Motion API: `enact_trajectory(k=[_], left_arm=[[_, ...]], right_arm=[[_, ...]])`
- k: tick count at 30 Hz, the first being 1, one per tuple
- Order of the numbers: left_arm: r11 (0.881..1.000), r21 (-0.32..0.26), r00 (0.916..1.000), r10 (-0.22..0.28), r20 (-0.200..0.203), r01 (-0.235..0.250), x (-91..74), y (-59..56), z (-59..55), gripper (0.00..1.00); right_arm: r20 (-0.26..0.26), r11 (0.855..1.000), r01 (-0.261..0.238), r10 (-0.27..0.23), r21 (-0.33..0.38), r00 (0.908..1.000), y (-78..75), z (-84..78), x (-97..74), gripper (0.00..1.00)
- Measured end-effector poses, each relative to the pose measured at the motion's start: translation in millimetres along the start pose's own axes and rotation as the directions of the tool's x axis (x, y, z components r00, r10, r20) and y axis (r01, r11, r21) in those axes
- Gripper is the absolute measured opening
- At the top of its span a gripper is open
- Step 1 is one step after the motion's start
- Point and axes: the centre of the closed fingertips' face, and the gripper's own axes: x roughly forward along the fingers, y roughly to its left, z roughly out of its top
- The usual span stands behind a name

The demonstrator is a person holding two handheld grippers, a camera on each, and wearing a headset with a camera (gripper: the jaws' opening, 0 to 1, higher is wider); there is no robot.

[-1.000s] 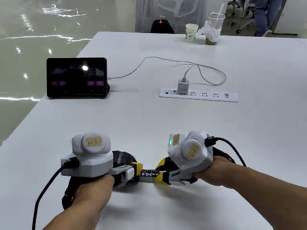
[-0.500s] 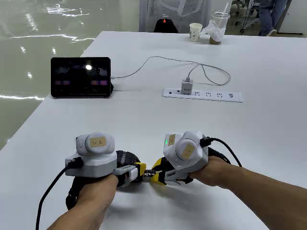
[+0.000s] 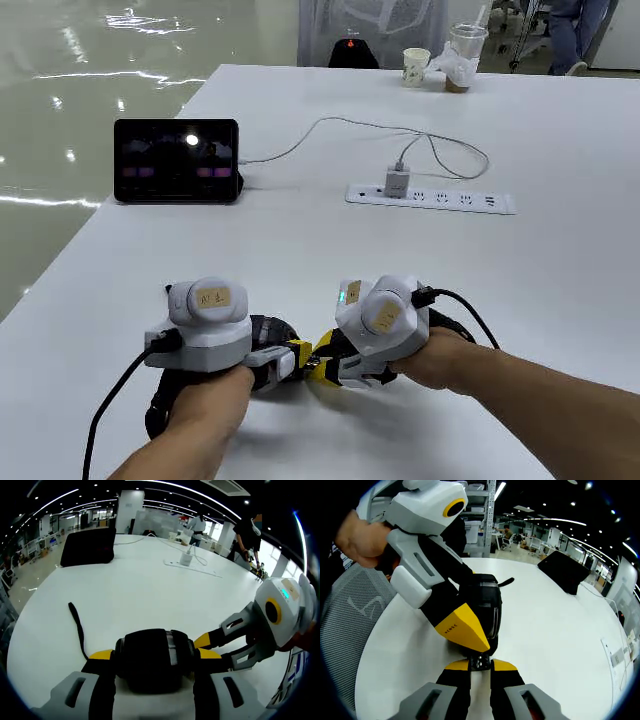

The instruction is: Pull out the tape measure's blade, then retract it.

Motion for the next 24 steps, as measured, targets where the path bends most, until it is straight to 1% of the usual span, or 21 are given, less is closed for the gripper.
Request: enact_trajectory(k=[10, 18, 24], left_arm=[[1.0, 0.002, 1.0, -0.001, 0.001, 0.001, -0.2, -0.2, 0.1, 0.58], [1.0, 0.021, 0.9999, -0.012, -0.004, 0.012, -0.3, -1.6, 0.0, 0.59], [1.0, 0.024, 0.9998, -0.017, -0.009, 0.017, 0.0, -1.7, -0.1, 0.6]], right_arm=[[-0.001, 1.0, 0.0, 0.0, 0.004, 1.0, -0.1, 1.8, 2.0, 0.11], [-0.004, 1.0, -0.002, 0.002, 0.009, 1.0, 1.6, 2.0, 1.7, 0.12], [-0.006, 1.0, 0.0, 0.0, 0.01, 1.0, 2.2, 2.0, 2.0, 0.12]])
